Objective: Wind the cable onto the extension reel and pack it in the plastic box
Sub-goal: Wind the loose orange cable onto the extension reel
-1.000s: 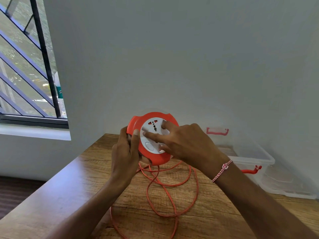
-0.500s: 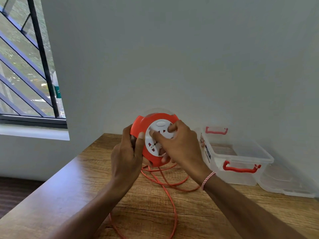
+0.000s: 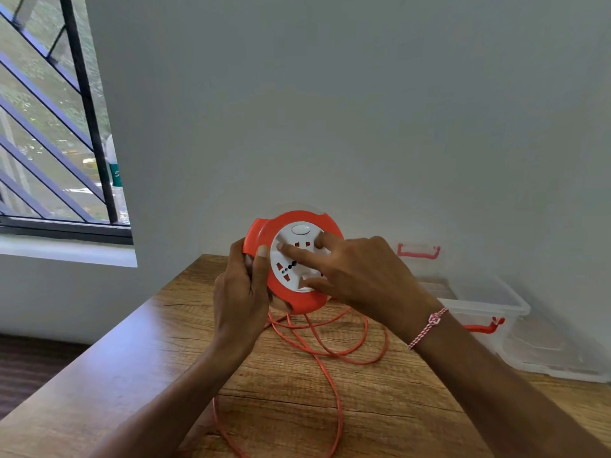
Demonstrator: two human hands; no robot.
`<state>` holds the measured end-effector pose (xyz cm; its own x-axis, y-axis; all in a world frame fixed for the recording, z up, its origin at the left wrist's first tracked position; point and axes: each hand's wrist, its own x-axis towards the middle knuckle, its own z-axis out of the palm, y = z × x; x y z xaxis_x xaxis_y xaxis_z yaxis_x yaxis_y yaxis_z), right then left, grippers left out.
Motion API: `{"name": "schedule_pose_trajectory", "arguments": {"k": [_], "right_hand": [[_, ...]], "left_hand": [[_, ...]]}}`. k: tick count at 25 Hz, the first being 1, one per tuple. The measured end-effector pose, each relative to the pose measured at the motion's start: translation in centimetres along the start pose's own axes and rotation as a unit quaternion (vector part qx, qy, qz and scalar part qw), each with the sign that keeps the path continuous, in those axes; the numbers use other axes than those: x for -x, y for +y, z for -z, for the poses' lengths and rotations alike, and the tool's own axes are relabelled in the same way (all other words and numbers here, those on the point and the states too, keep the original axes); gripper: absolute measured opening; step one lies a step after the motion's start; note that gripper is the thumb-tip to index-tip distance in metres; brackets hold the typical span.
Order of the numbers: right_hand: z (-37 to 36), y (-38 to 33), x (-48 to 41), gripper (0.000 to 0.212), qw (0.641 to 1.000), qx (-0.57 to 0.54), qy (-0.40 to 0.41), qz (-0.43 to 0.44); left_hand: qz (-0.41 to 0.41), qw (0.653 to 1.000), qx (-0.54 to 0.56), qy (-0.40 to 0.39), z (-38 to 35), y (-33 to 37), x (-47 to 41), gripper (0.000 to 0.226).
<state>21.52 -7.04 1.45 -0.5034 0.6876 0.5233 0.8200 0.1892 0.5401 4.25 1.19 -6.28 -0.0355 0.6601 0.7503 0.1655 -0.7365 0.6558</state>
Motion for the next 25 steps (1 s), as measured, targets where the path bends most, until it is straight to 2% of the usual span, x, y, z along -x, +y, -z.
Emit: {"name": "schedule_pose_trajectory", "arguments": {"k": [4,5,7,8,9,11,12,13,14,16,17,18,19,21,23,25], "right_hand": [[-0.4,-0.4,0.3,0.061,0.996,-0.020,0.075,-0.036],[-0.5,-0.7,0.3,0.063,0.993,-0.044,0.085,-0.066],[-0.6,-1.9,0.0,0.065,0.967,-0.136,0.105,-0.190],[-0.6,-2.7,-0.2,0.063,0.928,-0.223,0.105,-0.278],[-0.6,-3.4,-0.5,0.060,0.858,-0.348,0.095,-0.366],[-0.5,-4.0,-0.9,0.054,0.662,-0.581,0.062,-0.468],[-0.4,-3.9,-1.0,0.052,0.613,-0.629,0.052,-0.475],[-0.2,-3.7,-1.0,0.049,0.620,-0.632,0.045,-0.463],[-0.1,-3.3,-0.9,0.047,0.675,-0.589,0.042,-0.442],[0.2,-2.0,-0.6,0.045,0.847,-0.380,0.056,-0.368],[0.4,-1.2,-0.3,0.043,0.914,-0.257,0.081,-0.303],[0.6,-0.4,-0.2,0.041,0.956,-0.163,0.102,-0.224],[0.8,0.2,-0.1,0.041,0.978,-0.108,0.102,-0.149],[0.9,1.1,0.1,0.046,0.995,-0.053,0.071,-0.039],[0.5,0.8,0.1,0.053,0.999,-0.024,0.044,-0.003],[0.1,-0.1,0.0,0.060,0.999,-0.015,0.042,-0.015]], "left_hand": [[-0.038,0.999,-0.025,-0.007,-0.2,0.1,0.2,0.046],[-0.045,0.998,-0.032,-0.004,-0.2,0.0,0.2,0.047],[-0.061,0.997,-0.054,0.007,-0.3,-0.1,0.4,0.049],[-0.069,0.995,-0.066,0.009,-0.3,-0.1,0.5,0.050],[-0.074,0.994,-0.077,0.010,-0.3,0.0,0.5,0.051],[-0.075,0.993,-0.091,0.011,-0.3,0.0,0.5,0.057],[-0.068,0.994,-0.089,0.013,-0.3,0.0,0.5,0.059],[-0.055,0.995,-0.080,0.015,-0.3,-0.1,0.5,0.056],[-0.040,0.997,-0.067,0.019,-0.2,-0.3,0.5,0.050],[-0.013,0.999,-0.042,0.024,-0.2,-0.4,0.3,0.036],[-0.007,0.999,-0.035,0.027,-0.2,-0.3,0.2,0.032],[-0.004,0.999,-0.031,0.028,-0.1,-0.2,0.1,0.029],[0.000,0.999,-0.027,0.028,-0.2,-0.1,0.1,0.027],[0.006,1.000,-0.016,0.024,-0.1,-0.1,0.1,0.029],[0.010,1.000,-0.010,0.019,-0.2,-0.2,0.1,0.033],[0.014,1.000,-0.003,0.015,-0.2,-0.4,0.1,0.038]]}}
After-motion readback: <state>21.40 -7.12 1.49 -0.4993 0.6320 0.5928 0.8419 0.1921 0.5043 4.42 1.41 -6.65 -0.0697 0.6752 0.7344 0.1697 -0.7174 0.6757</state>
